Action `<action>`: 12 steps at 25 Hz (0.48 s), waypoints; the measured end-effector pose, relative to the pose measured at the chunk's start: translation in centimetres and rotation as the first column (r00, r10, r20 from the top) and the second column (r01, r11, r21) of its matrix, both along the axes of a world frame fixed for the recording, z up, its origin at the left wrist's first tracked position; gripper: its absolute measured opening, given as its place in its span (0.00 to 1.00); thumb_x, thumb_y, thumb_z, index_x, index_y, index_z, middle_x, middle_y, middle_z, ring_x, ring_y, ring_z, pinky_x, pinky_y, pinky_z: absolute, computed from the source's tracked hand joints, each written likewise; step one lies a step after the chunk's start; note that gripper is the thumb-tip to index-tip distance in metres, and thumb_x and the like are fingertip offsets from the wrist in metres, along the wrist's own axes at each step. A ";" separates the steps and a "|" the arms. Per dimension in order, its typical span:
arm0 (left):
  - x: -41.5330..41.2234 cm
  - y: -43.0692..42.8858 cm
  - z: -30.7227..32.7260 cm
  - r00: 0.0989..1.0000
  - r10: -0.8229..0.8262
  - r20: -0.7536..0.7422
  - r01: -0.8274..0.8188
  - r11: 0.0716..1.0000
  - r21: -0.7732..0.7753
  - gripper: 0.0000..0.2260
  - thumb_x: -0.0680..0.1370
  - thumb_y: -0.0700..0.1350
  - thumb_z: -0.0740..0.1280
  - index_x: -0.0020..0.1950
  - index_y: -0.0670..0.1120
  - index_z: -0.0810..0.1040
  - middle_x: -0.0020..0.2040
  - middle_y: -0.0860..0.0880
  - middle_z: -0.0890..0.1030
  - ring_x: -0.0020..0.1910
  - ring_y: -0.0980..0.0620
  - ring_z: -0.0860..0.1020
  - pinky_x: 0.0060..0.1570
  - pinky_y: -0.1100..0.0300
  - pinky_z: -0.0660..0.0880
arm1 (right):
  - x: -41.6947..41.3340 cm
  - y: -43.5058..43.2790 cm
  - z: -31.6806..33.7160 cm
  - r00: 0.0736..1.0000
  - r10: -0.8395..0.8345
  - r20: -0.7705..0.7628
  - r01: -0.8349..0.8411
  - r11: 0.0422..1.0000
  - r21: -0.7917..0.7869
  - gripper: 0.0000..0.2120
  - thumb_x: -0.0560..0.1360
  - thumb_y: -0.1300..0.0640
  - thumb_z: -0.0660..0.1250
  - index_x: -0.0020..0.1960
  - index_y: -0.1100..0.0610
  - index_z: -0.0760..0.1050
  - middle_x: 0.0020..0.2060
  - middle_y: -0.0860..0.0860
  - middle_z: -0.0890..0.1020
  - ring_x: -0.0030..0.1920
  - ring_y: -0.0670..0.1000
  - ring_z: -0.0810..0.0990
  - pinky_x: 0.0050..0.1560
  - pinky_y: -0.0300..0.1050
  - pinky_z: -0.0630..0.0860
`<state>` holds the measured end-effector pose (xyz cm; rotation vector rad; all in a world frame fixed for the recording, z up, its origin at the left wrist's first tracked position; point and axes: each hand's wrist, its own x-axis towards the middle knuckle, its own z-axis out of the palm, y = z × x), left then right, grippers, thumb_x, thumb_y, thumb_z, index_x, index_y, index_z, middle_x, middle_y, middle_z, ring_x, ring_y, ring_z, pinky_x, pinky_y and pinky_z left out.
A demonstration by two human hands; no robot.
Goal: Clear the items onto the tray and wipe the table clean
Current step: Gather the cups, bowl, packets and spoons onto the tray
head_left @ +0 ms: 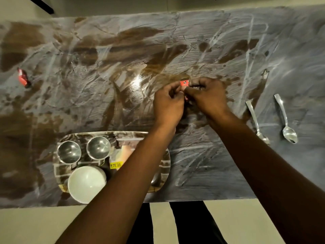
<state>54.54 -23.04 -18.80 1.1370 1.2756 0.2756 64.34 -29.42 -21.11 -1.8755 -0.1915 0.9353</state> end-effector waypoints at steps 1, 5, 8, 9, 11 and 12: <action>-1.9 -0.7 0.6 1.000 0.004 0.009 -0.004 1.000 0.025 0.14 0.82 0.34 0.68 0.67 0.41 0.84 0.58 0.44 0.88 0.56 0.46 0.87 0.61 0.45 0.83 | -1.5 -0.6 0.4 0.999 -0.022 -0.050 0.024 0.999 0.028 0.04 0.75 0.62 0.78 0.49 0.56 0.87 0.39 0.50 0.90 0.38 0.46 0.89 0.36 0.40 0.82; -12.1 -4.0 2.0 0.992 0.107 -0.063 -0.105 0.994 0.033 0.11 0.83 0.39 0.70 0.65 0.43 0.86 0.57 0.48 0.89 0.58 0.50 0.87 0.64 0.46 0.82 | -10.4 -2.2 1.7 0.970 -0.035 -0.242 0.043 0.999 0.028 0.04 0.77 0.62 0.78 0.49 0.55 0.87 0.40 0.54 0.90 0.38 0.50 0.89 0.38 0.43 0.84; -17.6 -6.0 1.3 0.949 0.273 -0.158 -0.286 0.956 -0.069 0.10 0.83 0.39 0.69 0.62 0.43 0.87 0.55 0.45 0.89 0.58 0.44 0.87 0.65 0.40 0.80 | -16.5 -2.3 1.3 0.971 0.016 -0.239 -0.036 0.996 -0.079 0.04 0.76 0.63 0.78 0.50 0.56 0.88 0.41 0.56 0.90 0.42 0.57 0.91 0.47 0.56 0.88; -18.7 -6.4 0.9 0.928 0.323 -0.184 -0.345 0.932 -0.106 0.10 0.83 0.38 0.68 0.61 0.42 0.86 0.55 0.43 0.89 0.58 0.41 0.86 0.65 0.38 0.80 | -17.8 -2.3 0.9 0.975 0.034 -0.221 -0.061 0.991 -0.120 0.05 0.77 0.63 0.78 0.52 0.58 0.88 0.42 0.58 0.90 0.44 0.60 0.91 0.51 0.61 0.88; -20.2 -6.6 0.3 0.903 0.377 -0.208 -0.415 0.890 -0.188 0.10 0.83 0.36 0.67 0.61 0.41 0.86 0.54 0.40 0.89 0.58 0.37 0.86 0.65 0.36 0.80 | -19.9 -2.0 0.0 0.981 0.065 -0.184 -0.101 0.976 -0.193 0.06 0.76 0.63 0.78 0.54 0.60 0.87 0.43 0.58 0.90 0.45 0.59 0.90 0.55 0.64 0.86; -20.7 -6.6 0.1 0.898 0.382 -0.217 -0.425 0.880 -0.211 0.11 0.83 0.36 0.67 0.63 0.41 0.85 0.55 0.41 0.88 0.58 0.38 0.86 0.65 0.37 0.80 | -20.5 -1.8 -0.3 0.983 0.080 -0.168 -0.117 0.968 -0.220 0.07 0.76 0.62 0.78 0.54 0.59 0.87 0.43 0.57 0.90 0.46 0.58 0.90 0.55 0.64 0.86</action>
